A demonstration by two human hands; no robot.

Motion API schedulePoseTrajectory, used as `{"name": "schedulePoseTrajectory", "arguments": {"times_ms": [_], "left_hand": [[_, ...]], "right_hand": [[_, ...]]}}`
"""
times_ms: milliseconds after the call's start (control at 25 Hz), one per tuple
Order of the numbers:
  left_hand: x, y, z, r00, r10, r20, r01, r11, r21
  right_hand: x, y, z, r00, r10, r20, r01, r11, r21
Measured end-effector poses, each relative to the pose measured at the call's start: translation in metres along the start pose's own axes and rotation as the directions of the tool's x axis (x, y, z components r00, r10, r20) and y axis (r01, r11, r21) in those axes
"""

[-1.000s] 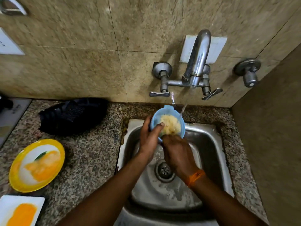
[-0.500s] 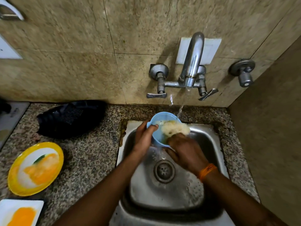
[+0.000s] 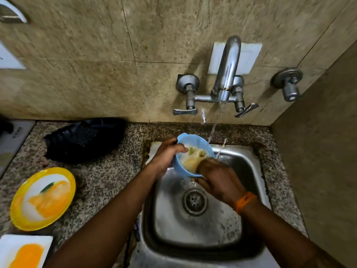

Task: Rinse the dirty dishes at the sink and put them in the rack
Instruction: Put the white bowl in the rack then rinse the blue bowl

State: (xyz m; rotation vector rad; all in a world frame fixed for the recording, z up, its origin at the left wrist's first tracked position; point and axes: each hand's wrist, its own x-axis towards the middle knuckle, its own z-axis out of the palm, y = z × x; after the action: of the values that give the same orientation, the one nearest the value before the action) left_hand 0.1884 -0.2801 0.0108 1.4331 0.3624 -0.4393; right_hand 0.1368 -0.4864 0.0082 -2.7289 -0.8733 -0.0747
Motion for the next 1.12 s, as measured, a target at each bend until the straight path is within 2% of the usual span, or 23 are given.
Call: {"name": "schedulePoseTrajectory", "arguments": {"times_ms": [80, 120, 160, 200, 240, 280, 320, 400, 480, 520, 560, 680, 760, 840, 920, 960, 1040, 1120], "left_hand": [[0.005, -0.001, -0.002, 0.997, -0.071, 0.030, 0.070, 0.997, 0.010], [0.005, -0.002, -0.002, 0.994, -0.100, 0.042, 0.100, 0.995, 0.002], [0.004, -0.005, -0.003, 0.991, -0.122, 0.051, 0.123, 0.992, -0.009], [0.002, -0.010, -0.005, 0.989, -0.141, 0.050, 0.142, 0.990, -0.020], [0.000, -0.015, -0.006, 0.987, -0.159, 0.036, 0.160, 0.987, -0.025], [-0.005, -0.021, -0.007, 0.984, -0.176, 0.015, 0.176, 0.984, -0.024], [-0.010, -0.025, -0.007, 0.982, -0.190, -0.019, 0.190, 0.982, 0.004], [-0.025, -0.031, -0.006, 0.976, -0.200, -0.086, 0.211, 0.969, 0.131], [-0.037, -0.038, -0.004, 0.978, -0.174, -0.115, 0.201, 0.938, 0.283], [-0.041, -0.040, -0.004, 0.983, -0.145, -0.116, 0.177, 0.921, 0.347], [-0.045, -0.041, -0.004, 0.987, -0.116, -0.112, 0.152, 0.902, 0.404], [-0.049, -0.042, -0.004, 0.992, -0.074, -0.103, 0.117, 0.855, 0.506], [-0.051, -0.040, -0.004, 0.991, -0.067, -0.113, 0.118, 0.828, 0.547], [-0.052, -0.039, -0.004, 0.988, -0.059, -0.141, 0.129, 0.815, 0.565], [-0.053, -0.039, -0.006, 0.983, -0.062, -0.175, 0.150, 0.819, 0.554], [-0.054, -0.039, -0.006, 0.981, -0.076, -0.177, 0.161, 0.829, 0.536], [-0.055, -0.037, -0.004, 0.979, -0.133, -0.152, 0.188, 0.876, 0.444], [-0.058, -0.032, 0.002, 0.979, -0.165, -0.122, 0.199, 0.905, 0.377]], "right_hand": [[0.000, -0.009, 0.003, 0.997, 0.037, -0.074, -0.031, 0.996, 0.083], [0.000, -0.016, 0.006, 0.988, 0.104, -0.114, -0.077, 0.972, 0.220], [-0.001, -0.024, 0.007, 0.967, 0.228, -0.110, -0.161, 0.889, 0.428], [-0.001, -0.031, 0.009, 0.924, 0.378, -0.052, -0.259, 0.723, 0.641], [-0.004, -0.035, 0.012, 0.867, 0.496, 0.039, -0.327, 0.508, 0.797], [-0.008, -0.038, 0.015, 0.808, 0.579, 0.114, -0.352, 0.318, 0.880], [-0.012, -0.039, 0.020, 0.752, 0.635, 0.177, -0.365, 0.178, 0.914], [-0.018, -0.040, 0.027, 0.641, 0.676, 0.365, -0.374, -0.141, 0.917], [-0.021, -0.041, 0.033, 0.512, 0.589, 0.625, -0.325, -0.541, 0.776], [-0.022, -0.041, 0.035, 0.472, 0.512, 0.717, -0.281, -0.684, 0.673], [-0.023, -0.043, 0.037, 0.444, 0.452, 0.773, -0.241, -0.771, 0.589], [-0.028, -0.046, 0.044, 0.423, 0.395, 0.816, -0.189, -0.842, 0.506], [-0.030, -0.046, 0.046, 0.427, 0.399, 0.811, -0.198, -0.834, 0.515], [-0.030, -0.045, 0.047, 0.403, 0.414, 0.816, -0.276, -0.795, 0.539], [-0.033, -0.041, 0.055, 0.425, 0.509, 0.749, -0.417, -0.624, 0.661], [-0.034, -0.040, 0.056, 0.468, 0.554, 0.688, -0.451, -0.520, 0.725], [-0.036, -0.037, 0.052, 0.557, 0.609, 0.564, -0.433, -0.366, 0.824], [-0.033, -0.033, 0.044, 0.629, 0.621, 0.468, -0.384, -0.274, 0.881]]}}
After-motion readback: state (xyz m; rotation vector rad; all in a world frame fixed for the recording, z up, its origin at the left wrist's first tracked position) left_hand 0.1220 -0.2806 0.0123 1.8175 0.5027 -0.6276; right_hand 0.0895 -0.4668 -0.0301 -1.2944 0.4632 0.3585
